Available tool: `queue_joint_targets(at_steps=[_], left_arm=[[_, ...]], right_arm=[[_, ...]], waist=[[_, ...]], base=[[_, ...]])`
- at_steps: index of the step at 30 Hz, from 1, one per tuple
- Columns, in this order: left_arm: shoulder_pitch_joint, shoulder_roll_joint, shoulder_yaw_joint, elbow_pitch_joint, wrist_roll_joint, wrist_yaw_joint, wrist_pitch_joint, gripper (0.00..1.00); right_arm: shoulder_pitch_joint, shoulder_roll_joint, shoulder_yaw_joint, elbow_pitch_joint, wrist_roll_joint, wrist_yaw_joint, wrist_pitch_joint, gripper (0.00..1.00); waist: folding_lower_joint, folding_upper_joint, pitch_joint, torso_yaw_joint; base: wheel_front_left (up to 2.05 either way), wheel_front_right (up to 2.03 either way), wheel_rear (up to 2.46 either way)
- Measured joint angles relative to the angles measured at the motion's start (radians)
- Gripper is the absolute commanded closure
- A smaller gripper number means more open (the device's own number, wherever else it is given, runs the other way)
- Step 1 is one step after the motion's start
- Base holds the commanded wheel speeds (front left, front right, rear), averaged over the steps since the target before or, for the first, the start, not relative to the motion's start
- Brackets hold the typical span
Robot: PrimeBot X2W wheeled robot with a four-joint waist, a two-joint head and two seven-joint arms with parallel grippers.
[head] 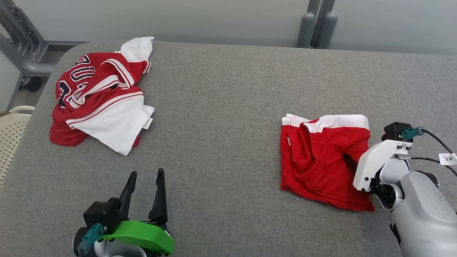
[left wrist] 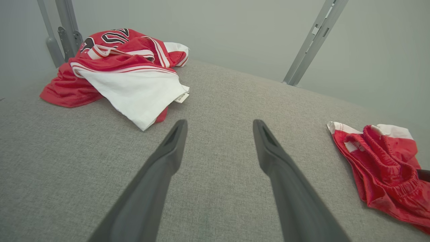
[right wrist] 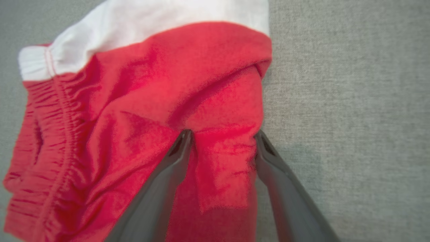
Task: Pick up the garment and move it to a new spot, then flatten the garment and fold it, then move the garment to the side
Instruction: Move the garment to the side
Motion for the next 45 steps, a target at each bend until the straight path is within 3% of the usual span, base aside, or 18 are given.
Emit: queue_joint_targets(at_steps=[2, 3, 16, 35, 45], left_arm=[[0.000, 0.001, 0.000, -0.004, 0.002, 0.000, 0.000, 0.00], [0.000, 0.001, 0.000, -0.007, 0.004, 0.000, 0.000, 0.00], [-0.002, 0.018, 0.004, -0.031, 0.032, 0.012, -0.002, 0.00], [-0.127, 0.032, -0.008, -0.051, 0.091, 0.005, 0.011, 0.00], [-0.197, 0.034, -0.021, -0.049, 0.114, -0.001, 0.025, 0.00]], right_arm=[[-0.008, -0.002, 0.015, 0.010, 0.003, 0.000, -0.012, 0.91], [-0.012, -0.004, 0.023, 0.013, 0.004, 0.000, -0.016, 1.00], [-0.064, -0.055, 0.112, 0.034, 0.016, 0.001, -0.058, 1.00], [-0.284, -0.099, 0.201, 0.018, 0.006, 0.001, -0.062, 1.00], [-0.338, -0.103, 0.192, 0.064, 0.002, 0.001, -0.108, 1.00]], waist=[[0.0000, 0.0000, 0.001, 0.000], [0.0000, 0.0000, 0.001, -0.002], [0.0000, 0.0000, -0.002, -0.077], [0.0000, 0.0000, 0.083, -0.339], [0.0001, 0.0000, 0.169, -0.419]], base=[[0.00, 0.00, 0.00], [0.00, 0.00, 0.00], [0.00, 0.00, 0.00], [0.00, 0.00, 0.00], [0.00, 0.00, 0.00]])
